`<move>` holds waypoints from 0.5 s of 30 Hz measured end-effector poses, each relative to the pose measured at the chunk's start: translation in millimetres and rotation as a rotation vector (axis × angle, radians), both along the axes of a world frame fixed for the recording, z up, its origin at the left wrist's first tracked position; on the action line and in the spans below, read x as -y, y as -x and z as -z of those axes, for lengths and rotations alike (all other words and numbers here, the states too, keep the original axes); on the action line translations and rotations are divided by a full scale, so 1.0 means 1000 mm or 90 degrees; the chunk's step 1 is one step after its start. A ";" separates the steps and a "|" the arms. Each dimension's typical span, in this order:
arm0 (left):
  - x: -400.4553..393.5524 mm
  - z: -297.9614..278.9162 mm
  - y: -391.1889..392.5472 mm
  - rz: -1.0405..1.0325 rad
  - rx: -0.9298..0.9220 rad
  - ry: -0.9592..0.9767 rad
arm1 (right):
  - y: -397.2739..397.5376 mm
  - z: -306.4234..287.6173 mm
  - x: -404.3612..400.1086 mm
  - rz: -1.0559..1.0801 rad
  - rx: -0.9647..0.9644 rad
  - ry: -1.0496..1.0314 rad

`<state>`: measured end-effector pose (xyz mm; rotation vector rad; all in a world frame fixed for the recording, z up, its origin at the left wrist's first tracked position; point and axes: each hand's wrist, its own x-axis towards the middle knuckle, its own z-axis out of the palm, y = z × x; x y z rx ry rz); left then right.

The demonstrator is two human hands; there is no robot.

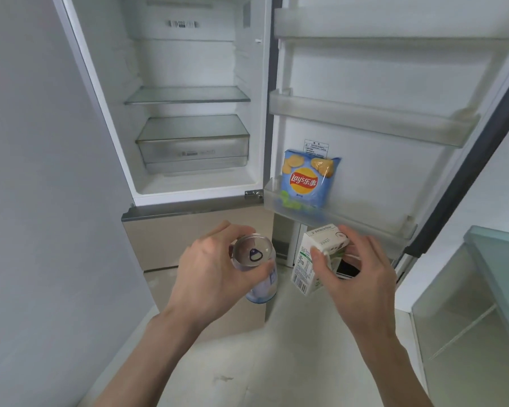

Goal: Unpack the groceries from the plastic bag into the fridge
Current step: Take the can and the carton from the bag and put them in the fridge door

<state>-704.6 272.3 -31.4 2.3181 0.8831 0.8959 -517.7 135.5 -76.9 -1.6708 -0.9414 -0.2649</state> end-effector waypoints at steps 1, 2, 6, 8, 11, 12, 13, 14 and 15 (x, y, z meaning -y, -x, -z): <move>-0.006 0.001 -0.006 0.002 0.003 0.000 | -0.006 0.001 -0.005 0.005 0.004 0.001; -0.013 0.002 -0.013 0.004 0.006 0.001 | -0.010 0.002 -0.011 0.011 0.006 -0.002; -0.043 0.007 -0.041 0.024 0.005 -0.001 | -0.030 0.007 -0.035 0.047 0.024 -0.013; -0.061 0.009 -0.055 0.046 0.001 -0.002 | -0.039 0.008 -0.048 0.060 0.031 -0.019; -0.092 0.012 -0.075 0.085 -0.006 0.001 | -0.052 0.011 -0.069 0.099 0.046 -0.012; -0.102 0.012 -0.083 0.099 -0.007 0.009 | -0.056 0.011 -0.075 0.114 0.048 -0.008; -0.112 0.012 -0.090 0.113 -0.008 0.018 | -0.059 0.011 -0.082 0.130 0.049 -0.006; -0.122 0.013 -0.098 0.127 -0.009 0.025 | -0.063 0.010 -0.087 0.145 0.049 -0.004; -0.131 0.012 -0.105 0.139 -0.010 0.028 | -0.066 0.010 -0.093 0.160 0.049 -0.004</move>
